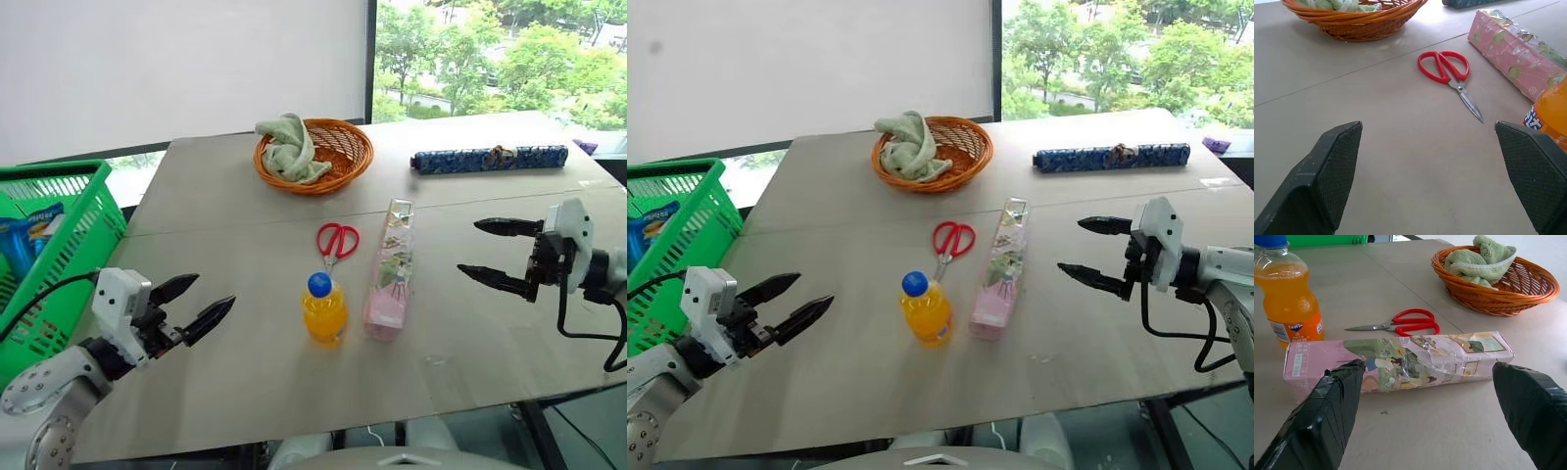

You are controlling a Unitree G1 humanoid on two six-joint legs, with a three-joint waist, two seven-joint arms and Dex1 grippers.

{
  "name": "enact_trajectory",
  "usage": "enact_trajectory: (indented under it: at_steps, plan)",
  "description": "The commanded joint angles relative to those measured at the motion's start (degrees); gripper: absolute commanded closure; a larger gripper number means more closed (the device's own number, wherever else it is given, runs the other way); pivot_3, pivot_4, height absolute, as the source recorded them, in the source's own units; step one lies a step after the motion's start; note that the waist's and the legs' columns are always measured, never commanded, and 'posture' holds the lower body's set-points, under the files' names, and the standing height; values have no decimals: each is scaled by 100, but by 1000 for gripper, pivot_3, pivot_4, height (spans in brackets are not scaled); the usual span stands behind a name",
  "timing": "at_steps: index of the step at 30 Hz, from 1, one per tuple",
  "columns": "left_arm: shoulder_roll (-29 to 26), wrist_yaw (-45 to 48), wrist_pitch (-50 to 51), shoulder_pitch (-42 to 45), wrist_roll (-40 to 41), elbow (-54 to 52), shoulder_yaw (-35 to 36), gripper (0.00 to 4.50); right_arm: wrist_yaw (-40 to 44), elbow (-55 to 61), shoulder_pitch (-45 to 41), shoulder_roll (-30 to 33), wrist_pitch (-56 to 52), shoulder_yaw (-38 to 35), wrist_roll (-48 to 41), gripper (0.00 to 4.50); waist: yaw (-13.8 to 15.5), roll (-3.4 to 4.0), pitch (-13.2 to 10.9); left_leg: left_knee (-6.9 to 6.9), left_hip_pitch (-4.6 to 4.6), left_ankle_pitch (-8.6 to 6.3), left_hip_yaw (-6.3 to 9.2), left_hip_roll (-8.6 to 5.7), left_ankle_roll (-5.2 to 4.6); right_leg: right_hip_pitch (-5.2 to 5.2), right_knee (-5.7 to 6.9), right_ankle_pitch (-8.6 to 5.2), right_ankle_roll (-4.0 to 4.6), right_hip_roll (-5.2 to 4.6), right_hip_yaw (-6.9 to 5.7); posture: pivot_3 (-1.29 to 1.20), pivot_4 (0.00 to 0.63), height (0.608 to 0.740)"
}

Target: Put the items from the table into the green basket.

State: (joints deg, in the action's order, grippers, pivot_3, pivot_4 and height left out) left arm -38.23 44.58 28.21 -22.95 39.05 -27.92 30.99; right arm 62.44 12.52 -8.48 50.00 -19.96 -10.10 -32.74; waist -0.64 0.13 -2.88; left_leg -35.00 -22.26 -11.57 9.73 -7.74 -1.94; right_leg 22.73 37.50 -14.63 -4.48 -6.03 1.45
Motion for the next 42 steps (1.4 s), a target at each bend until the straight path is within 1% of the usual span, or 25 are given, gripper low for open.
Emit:
enact_trajectory:
  at_steps: [1,3,4,6,8,9,10,12,15,17,19,23,27,28,29,31,32,33,34,37,39,42]
  plan:
    - [-207,-226,368,467,264,-205,-103,43,8,476,34,99,-123,-233,-186,0,16,-2,-1,0,-1,0,0,0,0,0,0,0,0,0,-1,-65,0,740]
    - [-276,-897,1067,1306,444,-565,-644,43,-123,899,-49,66,-326,-200,-374,0,128,7,-9,-10,-14,0,5,7,0,2,1,0,0,0,-22,-71,0,740]
    - [-268,-1262,1465,1679,446,-653,-925,43,-108,999,-102,63,-370,-186,-433,0,144,6,-10,-27,-32,1,0,22,1,8,6,1,-1,0,-47,-76,0,740]
    - [-216,-1830,2152,2251,503,-700,-1299,43,-56,1083,-155,90,-411,-194,-484,0,158,1,-3,-33,-35,1,-7,25,3,4,7,3,-2,0,-51,-76,0,740]
    - [-224,-2496,3463,2985,699,-659,-1670,43,-22,1211,-213,143,-524,-197,-585,0,141,-12,-2,-40,-34,1,-10,23,2,-2,5,8,-11,4,-56,-83,0,740]
    - [-208,-2803,4042,3342,664,-646,-1886,43,-10,1259,-245,170,-565,-196,-619,0,132,-20,-1,-40,-34,1,-15,23,2,-2,6,14,-21,7,-60,-83,0,740]
    - [-176,-3032,4401,3621,574,-625,-2066,43,-12,1290,-283,181,-594,-179,-628,0,121,-27,-6,-40,-33,1,-17,23,1,0,6,20,-33,12,-62,-96,0,740]
    - [42,-3341,5014,4153,473,-443,-2301,43,-8,1321,-349,210,-622,-169,-624,0,84,-35,-10,-40,-34,1,-22,24,0,5,7,22,-37,22,-59,-104,0,740]
    - [785,-3707,5905,4941,258,306,-2527,43,33,1370,-354,297,-631,-231,-632,0,18,-39,-12,-40,-34,0,-23,25,0,5,7,23,-37,23,-61,-125,0,740]
    - [1252,-3911,6155,5315,-2,810,-2635,43,76,1442,-316,356,-667,-274,-696,0,9,-43,-15,-40,-36,0,-23,24,0,4,6,23,-38,24,-66,-132,0,740]
    - [1442,-3947,6204,5556,-223,1129,-2855,43,127,1473,-304,403,-664,-292,-721,0,-28,-55,-18,-43,-39,0,-23,24,0,3,3,23,-38,22,-67,-138,0,740]
    - [1497,-3799,6055,5859,-581,1731,-3482,43,343,1545,-309,586,-745,-413,-894,0,-136,-60,-21,-44,-41,-2,-33,25,-3,7,3,37,-15,11,-58,-165,0,740]
    - [1439,-3627,5636,5807,-1029,2280,-4231,43,324,1628,-378,632,-778,-474,-1003,0,-208,-59,-20,-46,-40,-4,-44,25,-4,7,3,37,-16,6,-52,-181,0,740]
    - [1476,-3564,5467,5769,-1135,2441,-4382,43,295,1651,-396,615,-784,-468,-1023,0,-201,-47,-7,-47,-40,-4,-44,26,-4,7,3,38,-16,5,-52,-183,0,740]
    - [1514,-3465,5254,5735,-1231,2591,-4528,281,269,1666,-406,600,-788,-450,-1024,0,-191,-34,2,-47,-37,-4,-44,26,-5,3,2,37,-18,4,-53,-183,0,740]
    - [1567,-3320,4906,5709,-1426,2869,-4759,924,232,1690,-401,581,-789,-417,-1009,0,-153,-10,16,-52,-31,-4,-49,26,-4,-6,3,26,-42,-2,-56,-195,0,740]
    - [1589,-3264,4769,5709,-1527,3002,-4856,1463,217,1699,-396,573,-790,-405,-1002,0,-146,0,23,-58,-31,-3,-62,34,-2,-18,5,25,-40,-9,-64,-195,0,740]
    - [1676,-3239,4604,5734,-1623,3196,-4861,1863,203,1716,-382,567,-794,-398,-1001,0,-137,10,29,-66,-31,-3,-76,43,-1,-25,5,22,-37,-12,-68,-195,0,740]
    - [1743,-3205,4485,5754,-1704,3336,-4851,2411,193,1728,-373,565,-798,-393,-1001,0,-132,22,36,-76,-31,-3,-84,47,-1,-37,4,18,-30,-14,-73,-195,0,740]
    - [1844,-3086,4171,5769,-1921,3539,-4815,3818,153,1771,-352,549,-802,-381,-1002,0,-145,27,39,-99,-24,-4,-111,50,-3,-74,2,20,-35,-37,-96,-207,0,740]
    - [1860,-2979,4077,5747,-2007,3548,-4793,4320,143,1790,-342,537,-803,-380,-1000,0,-159,30,41,-100,-26,-4,-149,71,-3,-102,-13,21,-37,-73,-125,-208,0,740]
    - [1706,-2737,3787,5522,-1982,3232,-4434,4320,97,1845,-344,479,-811,-320,-989,0,-160,39,47,-100,-50,-4,-153,77,-3,-105,-22,23,-41,-99,-167,-209,0,740]
